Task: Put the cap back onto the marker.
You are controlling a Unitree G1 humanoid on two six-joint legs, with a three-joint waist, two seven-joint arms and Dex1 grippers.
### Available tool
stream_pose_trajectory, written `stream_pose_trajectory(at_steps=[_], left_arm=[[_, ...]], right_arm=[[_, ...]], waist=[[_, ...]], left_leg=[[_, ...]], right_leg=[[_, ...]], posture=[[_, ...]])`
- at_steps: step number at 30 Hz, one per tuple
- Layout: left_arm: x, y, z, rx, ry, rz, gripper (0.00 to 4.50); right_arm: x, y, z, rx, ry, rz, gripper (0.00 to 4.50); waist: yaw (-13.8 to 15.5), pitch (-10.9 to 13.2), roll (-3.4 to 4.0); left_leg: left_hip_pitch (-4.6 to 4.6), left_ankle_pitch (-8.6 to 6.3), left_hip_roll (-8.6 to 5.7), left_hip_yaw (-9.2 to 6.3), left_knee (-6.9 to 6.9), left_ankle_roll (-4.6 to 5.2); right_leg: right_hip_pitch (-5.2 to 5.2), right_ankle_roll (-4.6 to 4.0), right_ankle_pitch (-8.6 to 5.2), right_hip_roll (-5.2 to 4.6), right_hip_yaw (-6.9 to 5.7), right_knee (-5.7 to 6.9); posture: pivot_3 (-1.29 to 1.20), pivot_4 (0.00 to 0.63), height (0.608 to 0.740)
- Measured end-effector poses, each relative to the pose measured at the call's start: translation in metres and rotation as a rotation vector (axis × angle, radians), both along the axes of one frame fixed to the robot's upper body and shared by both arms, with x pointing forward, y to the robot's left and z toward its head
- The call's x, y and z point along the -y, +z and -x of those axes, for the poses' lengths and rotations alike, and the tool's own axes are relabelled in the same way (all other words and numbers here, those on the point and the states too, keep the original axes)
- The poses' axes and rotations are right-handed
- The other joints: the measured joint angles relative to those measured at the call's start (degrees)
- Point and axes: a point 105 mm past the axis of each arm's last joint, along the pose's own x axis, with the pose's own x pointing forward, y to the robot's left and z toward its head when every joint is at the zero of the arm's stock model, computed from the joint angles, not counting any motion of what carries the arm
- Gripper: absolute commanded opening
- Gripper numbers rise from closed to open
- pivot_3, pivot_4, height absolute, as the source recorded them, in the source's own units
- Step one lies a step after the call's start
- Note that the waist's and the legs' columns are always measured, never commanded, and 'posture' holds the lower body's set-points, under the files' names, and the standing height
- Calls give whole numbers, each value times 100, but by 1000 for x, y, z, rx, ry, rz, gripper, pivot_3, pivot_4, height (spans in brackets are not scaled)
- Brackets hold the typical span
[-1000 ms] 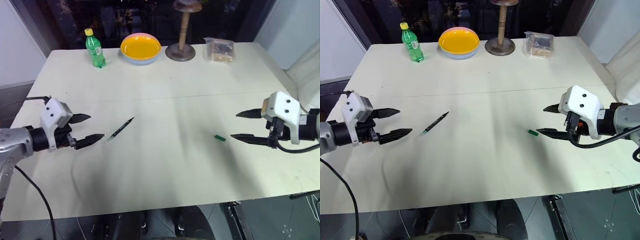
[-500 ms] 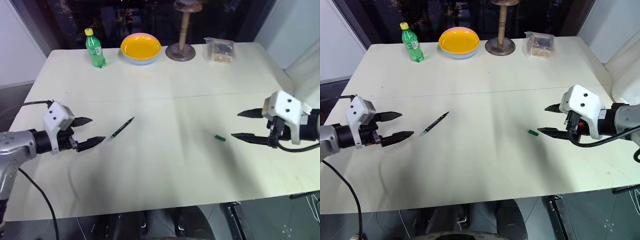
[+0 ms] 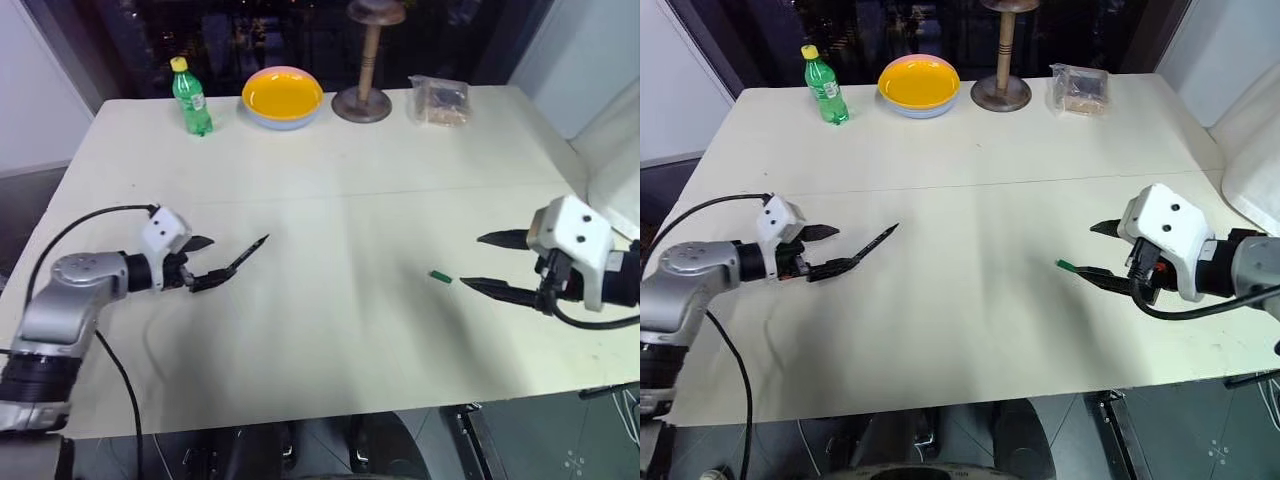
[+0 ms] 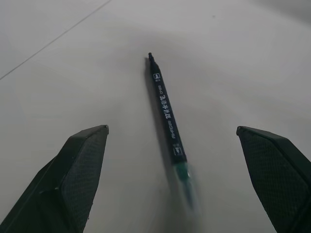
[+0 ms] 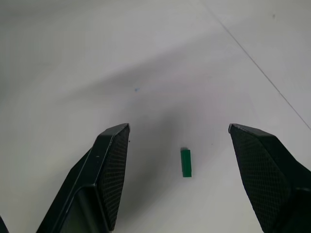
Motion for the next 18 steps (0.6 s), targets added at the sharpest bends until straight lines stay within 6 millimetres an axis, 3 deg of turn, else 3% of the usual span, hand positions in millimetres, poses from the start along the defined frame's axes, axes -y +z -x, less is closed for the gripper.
stream_pose_trajectory(at_steps=[9, 18], left_arm=[[0, -25, -13, 28, 24, -60, 4422], [8, -28, -16, 61, 16, -60, 4422]], right_arm=[[-8, 8, 8, 21, -13, -93, 3358], [-28, 27, 13, 56, 65, -205, 3358]], waist=[[1, 2, -5], [84, -1, -7]], left_leg=[[-1, -8, 4, 0, 47, 15], [2, -9, 3, -3, 67, 17]], right_leg=[[1, 10, 2, 6, -3, 44], [5, 5, -1, -8, 4, 60]], posture=[[0, 150, 740], [0, 150, 740]])
